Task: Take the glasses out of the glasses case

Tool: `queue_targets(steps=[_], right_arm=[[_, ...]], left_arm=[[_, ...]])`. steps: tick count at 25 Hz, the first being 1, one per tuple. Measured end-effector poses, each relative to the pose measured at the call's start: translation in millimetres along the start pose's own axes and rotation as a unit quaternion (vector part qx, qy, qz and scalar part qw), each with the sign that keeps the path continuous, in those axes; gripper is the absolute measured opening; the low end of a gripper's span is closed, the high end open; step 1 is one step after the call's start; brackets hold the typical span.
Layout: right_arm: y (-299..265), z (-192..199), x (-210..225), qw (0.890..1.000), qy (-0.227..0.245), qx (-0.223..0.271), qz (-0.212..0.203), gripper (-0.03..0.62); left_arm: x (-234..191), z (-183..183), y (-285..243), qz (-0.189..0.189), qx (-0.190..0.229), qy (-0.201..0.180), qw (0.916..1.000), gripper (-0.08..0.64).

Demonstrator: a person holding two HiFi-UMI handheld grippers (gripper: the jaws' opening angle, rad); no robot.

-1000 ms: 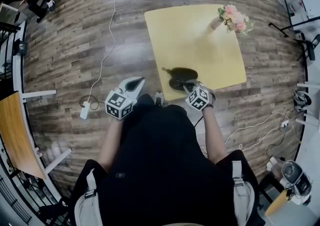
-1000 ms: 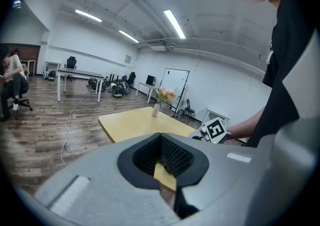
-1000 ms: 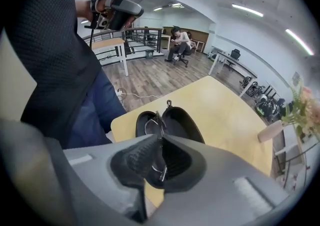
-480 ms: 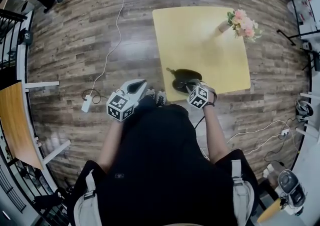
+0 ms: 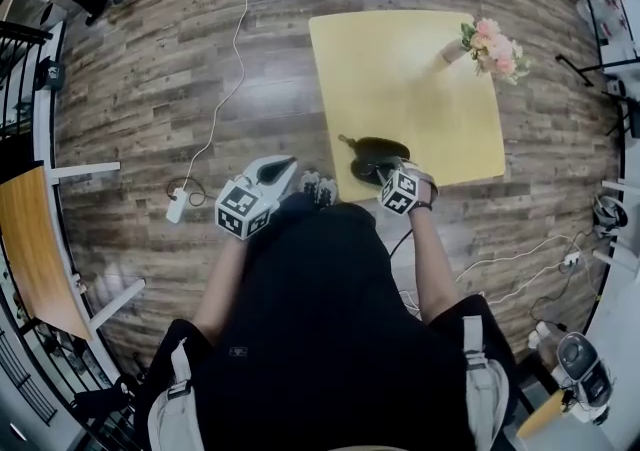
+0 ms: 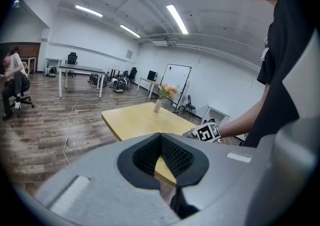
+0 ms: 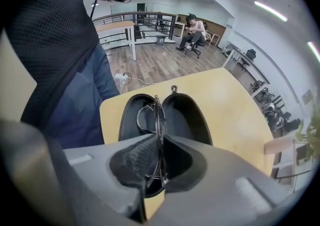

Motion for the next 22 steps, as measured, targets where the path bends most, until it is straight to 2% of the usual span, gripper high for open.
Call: queue_targets(steps=[5, 10, 22], right_arm=[[-1.6, -3.7, -0.9, 0.999, 0.025, -0.027, 0.007, 0.026], [2.7, -8.7, -0.8, 0.999, 0.030, -0.041, 0.014, 0.023], [24.5, -14.4, -8.7, 0.997, 0.000, -0.047, 0.055, 0.021]], left_arm=[[-10.8, -2.8, 0.8, 0.010, 0.002, -0.001, 0.9999, 0.011], [-22.4, -6.5, -1.6, 0.022, 0.006, 0.000, 0.9997, 0.011], [-34.5, -15.6, -24.2, 0.080, 0.010, -0.020, 0.9965, 0.011]])
Point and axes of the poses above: the fingertips, and each gripper's own axes: y backward along the fingers, x to its right, z out of its underside, the point moved 6 cm from there along y, backward along the fingers, and after that the axes turned 11 degrees about -z, right-handed, at the moved point
